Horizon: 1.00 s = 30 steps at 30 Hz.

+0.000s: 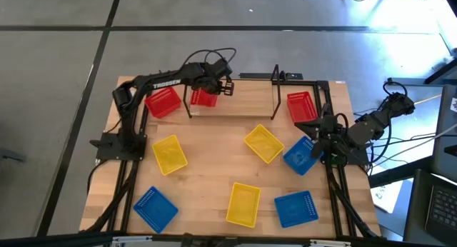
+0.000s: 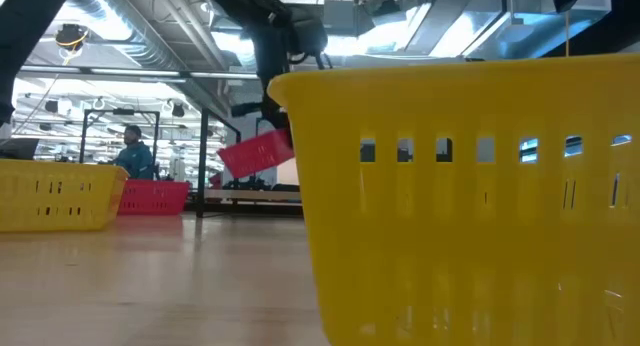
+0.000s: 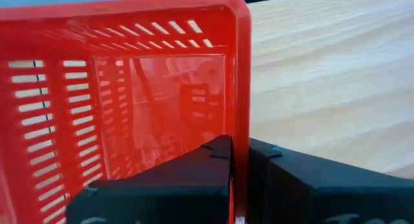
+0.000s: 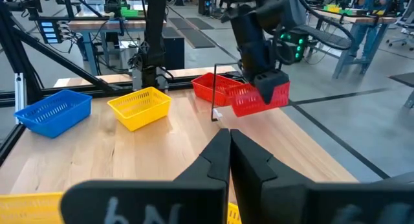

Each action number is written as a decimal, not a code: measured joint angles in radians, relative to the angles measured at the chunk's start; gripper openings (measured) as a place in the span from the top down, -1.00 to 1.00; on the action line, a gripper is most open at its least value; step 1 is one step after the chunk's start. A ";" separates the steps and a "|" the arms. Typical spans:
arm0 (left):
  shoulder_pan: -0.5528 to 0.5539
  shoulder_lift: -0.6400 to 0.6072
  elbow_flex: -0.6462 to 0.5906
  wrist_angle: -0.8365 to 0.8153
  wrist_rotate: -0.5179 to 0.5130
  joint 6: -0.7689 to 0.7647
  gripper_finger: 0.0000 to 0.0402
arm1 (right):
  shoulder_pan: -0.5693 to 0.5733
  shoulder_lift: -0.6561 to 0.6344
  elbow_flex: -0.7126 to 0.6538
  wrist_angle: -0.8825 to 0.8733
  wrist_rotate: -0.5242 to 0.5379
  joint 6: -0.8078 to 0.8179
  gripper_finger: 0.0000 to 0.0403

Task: Stack baskets on shelf by color
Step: Put the bottom red bin on the shelf

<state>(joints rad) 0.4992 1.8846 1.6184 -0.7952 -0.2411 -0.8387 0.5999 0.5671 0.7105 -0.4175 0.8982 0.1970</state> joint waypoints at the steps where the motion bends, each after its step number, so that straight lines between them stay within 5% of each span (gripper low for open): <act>1: 0.001 0.007 0.000 0.000 0.000 0.000 1.00 | 0.000 0.000 0.000 0.000 0.000 0.000 0.94; 14: 0.009 0.060 -0.001 0.022 0.043 0.109 0.99 | 0.000 0.000 0.000 0.000 0.001 0.003 0.94; 30: 0.016 0.038 0.010 0.052 0.057 0.149 0.68 | 0.000 0.000 0.000 0.000 0.000 0.003 0.94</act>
<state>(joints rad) 0.5147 1.9228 1.6280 -0.7430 -0.1838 -0.6896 0.5999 0.5667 0.7105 -0.4172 0.8983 0.2002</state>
